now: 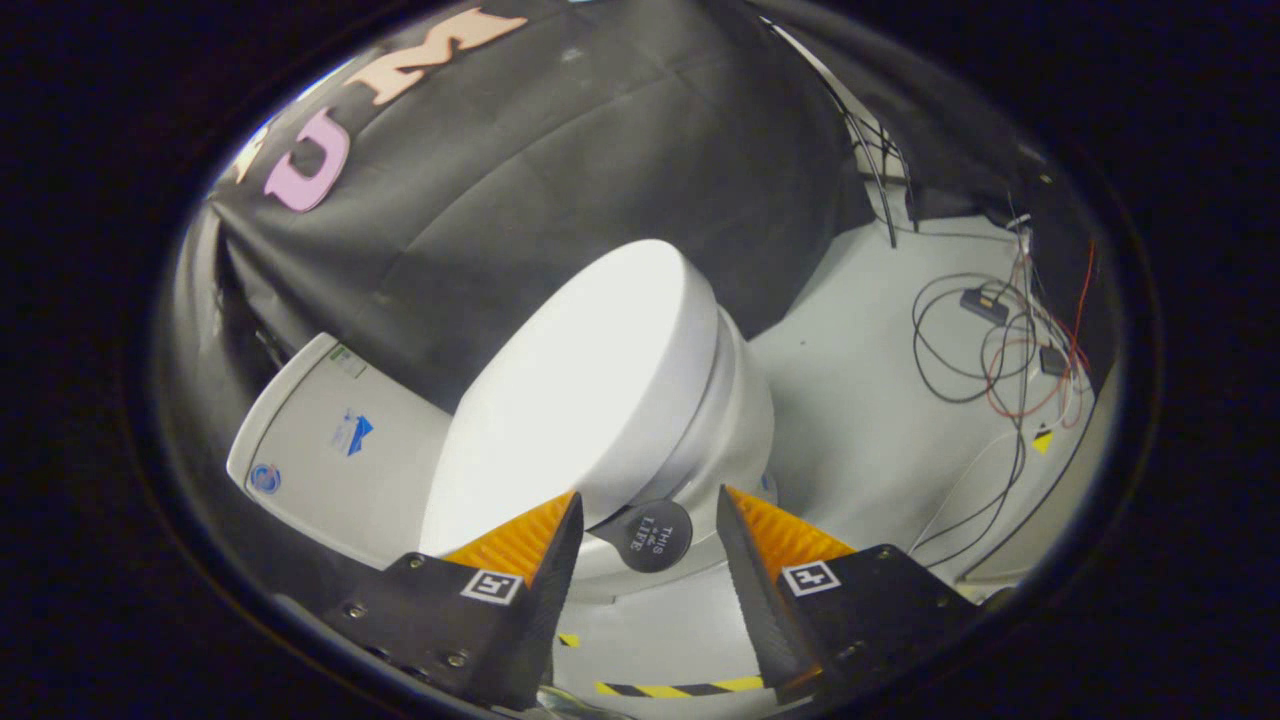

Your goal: Open the toilet lid.

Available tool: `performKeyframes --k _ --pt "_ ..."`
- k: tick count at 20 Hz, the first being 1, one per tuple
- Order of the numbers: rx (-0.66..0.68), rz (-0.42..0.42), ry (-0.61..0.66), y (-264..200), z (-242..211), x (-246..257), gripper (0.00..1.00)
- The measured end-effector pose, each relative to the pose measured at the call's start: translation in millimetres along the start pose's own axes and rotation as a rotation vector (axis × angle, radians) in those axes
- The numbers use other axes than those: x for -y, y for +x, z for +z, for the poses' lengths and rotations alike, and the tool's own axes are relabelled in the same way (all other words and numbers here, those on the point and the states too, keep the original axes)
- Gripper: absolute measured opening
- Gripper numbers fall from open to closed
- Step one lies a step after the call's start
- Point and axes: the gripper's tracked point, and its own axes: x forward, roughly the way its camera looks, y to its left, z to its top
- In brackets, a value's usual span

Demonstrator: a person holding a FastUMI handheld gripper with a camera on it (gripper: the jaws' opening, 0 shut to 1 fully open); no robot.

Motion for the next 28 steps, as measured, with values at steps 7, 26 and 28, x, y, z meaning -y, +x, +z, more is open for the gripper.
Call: performKeyframes --k 7,26,28 --pt "-0.064 0.083 0.277 20.0 -7.6 -2.4 0.35" --pt "0.033 0.163 0.24 -25.2 32.6 -56.3 0.02" --pt "0.041 0.131 0.185 -32.2 37.1 -65.8 0.02"
